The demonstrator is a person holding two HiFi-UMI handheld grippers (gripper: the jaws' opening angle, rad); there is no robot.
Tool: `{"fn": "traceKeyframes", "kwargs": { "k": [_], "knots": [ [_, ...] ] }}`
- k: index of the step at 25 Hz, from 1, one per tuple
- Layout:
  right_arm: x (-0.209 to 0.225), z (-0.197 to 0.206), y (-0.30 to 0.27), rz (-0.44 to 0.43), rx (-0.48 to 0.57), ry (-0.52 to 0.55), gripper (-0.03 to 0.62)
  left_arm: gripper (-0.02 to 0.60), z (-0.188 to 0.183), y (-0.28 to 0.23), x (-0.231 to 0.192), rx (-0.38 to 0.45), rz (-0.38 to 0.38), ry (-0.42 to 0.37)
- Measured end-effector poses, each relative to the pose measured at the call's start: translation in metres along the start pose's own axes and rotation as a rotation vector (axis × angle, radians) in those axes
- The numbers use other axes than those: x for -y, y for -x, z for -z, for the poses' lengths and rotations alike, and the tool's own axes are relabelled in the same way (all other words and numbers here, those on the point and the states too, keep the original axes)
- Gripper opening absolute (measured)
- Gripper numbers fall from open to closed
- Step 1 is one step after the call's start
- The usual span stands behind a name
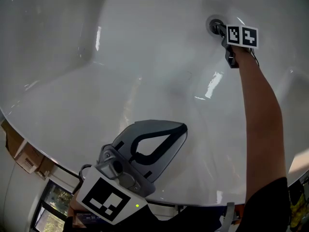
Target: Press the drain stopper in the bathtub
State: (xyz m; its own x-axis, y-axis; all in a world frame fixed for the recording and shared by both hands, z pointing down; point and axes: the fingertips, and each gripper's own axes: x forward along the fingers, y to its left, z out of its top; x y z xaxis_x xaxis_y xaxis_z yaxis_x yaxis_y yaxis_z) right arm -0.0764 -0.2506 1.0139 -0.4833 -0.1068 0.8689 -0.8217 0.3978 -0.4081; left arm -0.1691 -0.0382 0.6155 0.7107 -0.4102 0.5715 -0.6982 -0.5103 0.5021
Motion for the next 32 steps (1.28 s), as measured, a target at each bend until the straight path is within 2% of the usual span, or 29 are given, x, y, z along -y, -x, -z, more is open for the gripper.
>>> {"fn": "traceKeyframes", "kwargs": {
  "k": [3, 5, 12, 17, 22, 27, 29, 32],
  "knots": [
    [0.004, 0.000, -0.010, -0.011, -0.002, -0.009, 0.017, 0.008, 0.000, -0.003, 0.000, -0.010, -0.001, -0.071],
    [0.004, 0.000, -0.010, -0.033, 0.009, -0.024, 0.016, 0.008, 0.001, -0.005, 0.003, -0.012, 0.009, -0.087],
    [0.002, 0.000, -0.004, -0.009, -0.038, -0.002, 0.015, 0.008, 0.008, -0.008, 0.007, -0.041, 0.029, -0.013],
    [0.002, -0.002, -0.007, 0.053, -0.070, 0.010, 0.016, 0.008, 0.005, -0.009, 0.008, -0.038, 0.038, -0.011],
    [0.003, -0.005, -0.009, 0.151, -0.130, 0.118, 0.017, 0.008, 0.001, -0.010, 0.012, -0.024, 0.058, -0.013],
    [0.001, -0.006, -0.010, 0.190, -0.119, 0.153, 0.017, 0.008, -0.001, -0.011, 0.013, -0.004, 0.050, -0.049],
    [0.003, -0.006, -0.009, 0.201, -0.096, 0.125, 0.017, 0.008, -0.001, -0.011, 0.009, 0.010, 0.035, -0.070],
    [0.001, -0.011, 0.016, 0.147, 0.027, -0.029, 0.015, 0.008, 0.008, -0.009, -0.007, 0.000, -0.008, -0.126]
  ]
}}
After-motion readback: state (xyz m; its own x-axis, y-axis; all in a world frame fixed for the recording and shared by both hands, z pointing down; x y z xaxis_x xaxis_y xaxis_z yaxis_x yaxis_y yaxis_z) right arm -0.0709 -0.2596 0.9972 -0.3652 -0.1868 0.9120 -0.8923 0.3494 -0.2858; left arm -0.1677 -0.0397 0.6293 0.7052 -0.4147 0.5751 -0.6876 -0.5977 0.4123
